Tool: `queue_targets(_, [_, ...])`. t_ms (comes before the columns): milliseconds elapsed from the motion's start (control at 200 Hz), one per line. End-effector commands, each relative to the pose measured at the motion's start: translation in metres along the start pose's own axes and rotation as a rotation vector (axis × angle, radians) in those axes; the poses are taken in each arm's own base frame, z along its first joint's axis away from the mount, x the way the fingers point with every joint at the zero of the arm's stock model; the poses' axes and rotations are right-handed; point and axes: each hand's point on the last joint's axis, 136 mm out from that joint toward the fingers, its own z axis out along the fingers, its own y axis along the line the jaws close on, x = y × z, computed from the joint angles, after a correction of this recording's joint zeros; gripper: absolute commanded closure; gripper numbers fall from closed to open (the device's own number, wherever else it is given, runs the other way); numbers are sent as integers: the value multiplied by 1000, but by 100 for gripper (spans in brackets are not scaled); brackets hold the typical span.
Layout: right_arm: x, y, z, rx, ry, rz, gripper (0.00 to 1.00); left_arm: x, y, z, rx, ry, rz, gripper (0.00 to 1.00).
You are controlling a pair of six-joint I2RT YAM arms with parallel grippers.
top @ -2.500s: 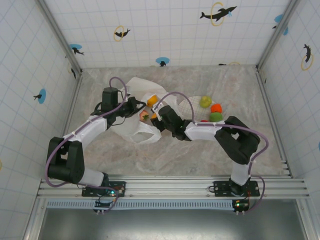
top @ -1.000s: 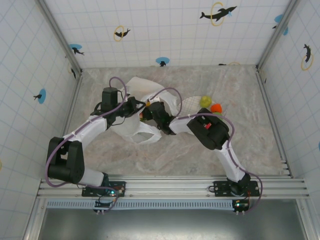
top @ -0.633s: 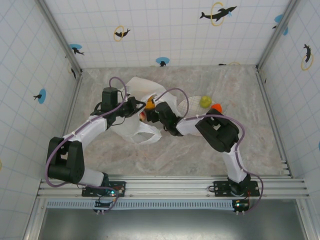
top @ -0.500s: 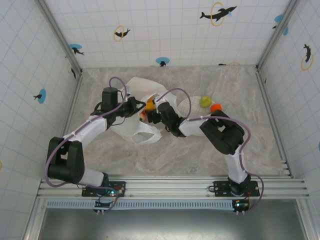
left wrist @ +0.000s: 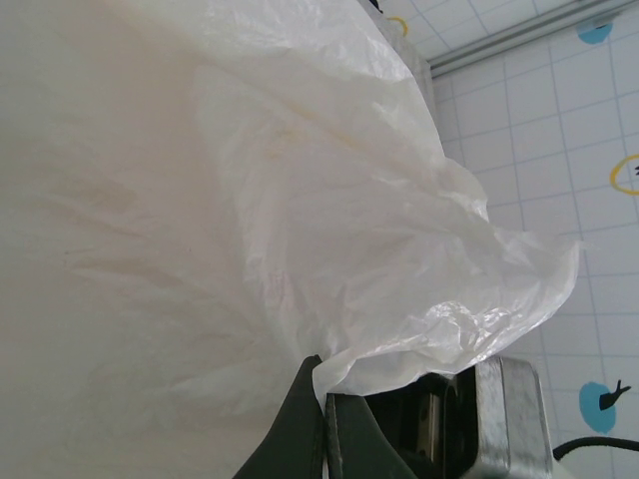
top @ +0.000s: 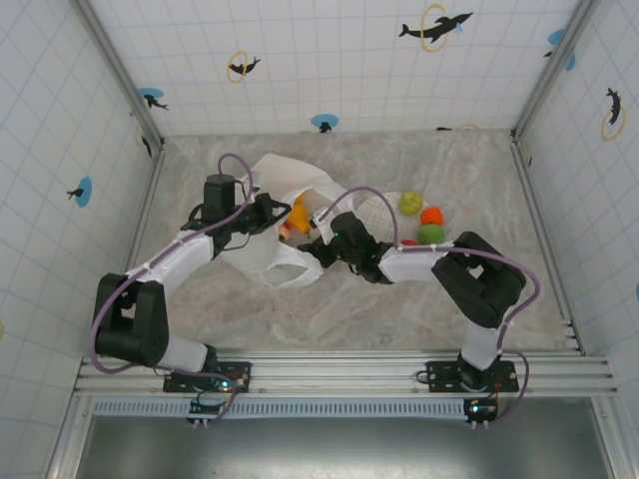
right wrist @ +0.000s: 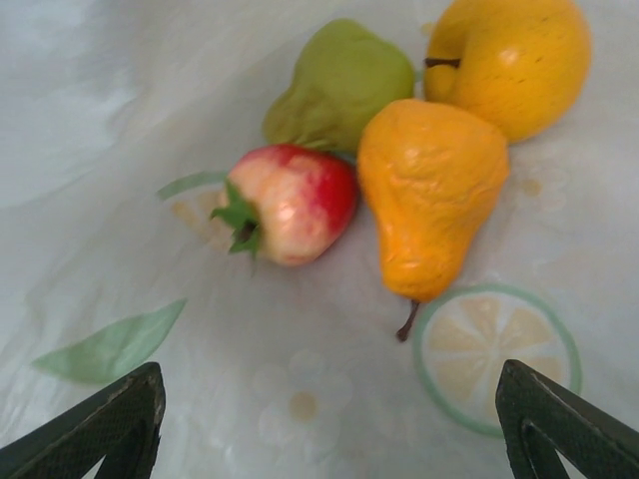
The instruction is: Place the fruits into the plastic bag
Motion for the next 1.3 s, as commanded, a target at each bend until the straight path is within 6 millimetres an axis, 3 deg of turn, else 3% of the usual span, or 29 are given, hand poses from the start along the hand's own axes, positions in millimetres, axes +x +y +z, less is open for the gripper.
queue_targets(0, [10,19,-19,-98,57,-80,13,-2,-2,-2,2,-3,-1,100])
queue_targets(195, [19,22,-43,-124,107,-124,14,-3,-2,-2,1,-3,2,100])
queue_targets(470, [-2,19,-81,-114,94,-166,14,-2,0,-1,1,2,-4,100])
queue_targets(716, [-31,-3,-129,-71,-11,-94,12,-2,-2,-1,3,1,-4,100])
queue_targets(851, [-37,-34,-151,15,-65,0,12,-2,-1,-1,3,1,-5,100])
queue_targets(981, [-22,-74,-164,169,-20,113,11,-1,0,-1,0,1,-8,100])
queue_targets(1141, [15,-119,-179,407,82,278,9,0,1,0,0,6,-12,100])
queue_targets(1296, [53,-134,-189,541,169,409,9,0,2,0,-2,6,-14,100])
